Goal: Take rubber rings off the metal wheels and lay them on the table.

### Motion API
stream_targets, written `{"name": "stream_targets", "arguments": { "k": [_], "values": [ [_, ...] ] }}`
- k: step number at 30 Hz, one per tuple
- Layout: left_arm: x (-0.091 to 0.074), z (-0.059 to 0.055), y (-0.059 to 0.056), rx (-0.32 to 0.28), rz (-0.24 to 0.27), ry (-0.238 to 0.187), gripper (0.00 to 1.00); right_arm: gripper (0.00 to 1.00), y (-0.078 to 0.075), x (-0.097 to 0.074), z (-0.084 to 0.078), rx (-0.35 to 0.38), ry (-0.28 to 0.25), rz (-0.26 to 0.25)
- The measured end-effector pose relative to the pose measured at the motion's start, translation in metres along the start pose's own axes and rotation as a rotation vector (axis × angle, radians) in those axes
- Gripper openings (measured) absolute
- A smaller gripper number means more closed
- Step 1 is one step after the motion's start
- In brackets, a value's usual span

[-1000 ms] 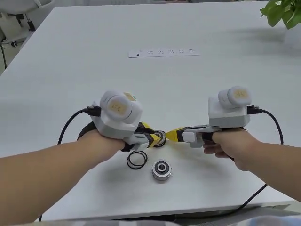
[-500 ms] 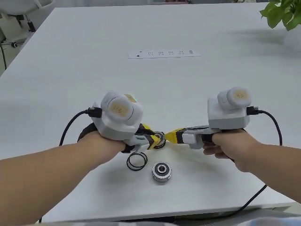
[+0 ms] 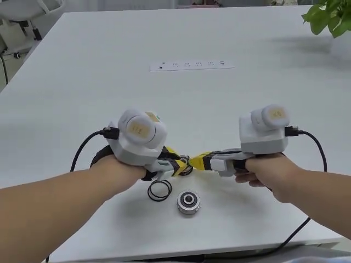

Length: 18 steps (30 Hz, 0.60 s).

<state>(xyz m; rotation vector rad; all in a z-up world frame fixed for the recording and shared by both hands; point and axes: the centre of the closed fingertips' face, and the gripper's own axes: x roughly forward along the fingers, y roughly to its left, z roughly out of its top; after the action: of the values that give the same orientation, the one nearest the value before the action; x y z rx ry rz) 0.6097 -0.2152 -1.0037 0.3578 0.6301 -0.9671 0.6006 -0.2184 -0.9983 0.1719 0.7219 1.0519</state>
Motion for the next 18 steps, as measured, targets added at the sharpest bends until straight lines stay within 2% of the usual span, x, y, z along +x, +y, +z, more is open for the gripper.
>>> {"name": "stream_targets", "arguments": {
  "k": [14, 18],
  "values": [
    [-0.001, 0.0, -0.001, 0.001, 0.002, -0.003, 0.12, 0.0, 0.007, 0.001, -0.001, 0.003, -0.005, 0.029],
    [0.0, 0.0, -0.001, 0.003, 0.0, -0.003, 0.12, 0.0, 0.013, 0.001, 0.004, 0.0, -0.02, 0.048]
  ]
}}
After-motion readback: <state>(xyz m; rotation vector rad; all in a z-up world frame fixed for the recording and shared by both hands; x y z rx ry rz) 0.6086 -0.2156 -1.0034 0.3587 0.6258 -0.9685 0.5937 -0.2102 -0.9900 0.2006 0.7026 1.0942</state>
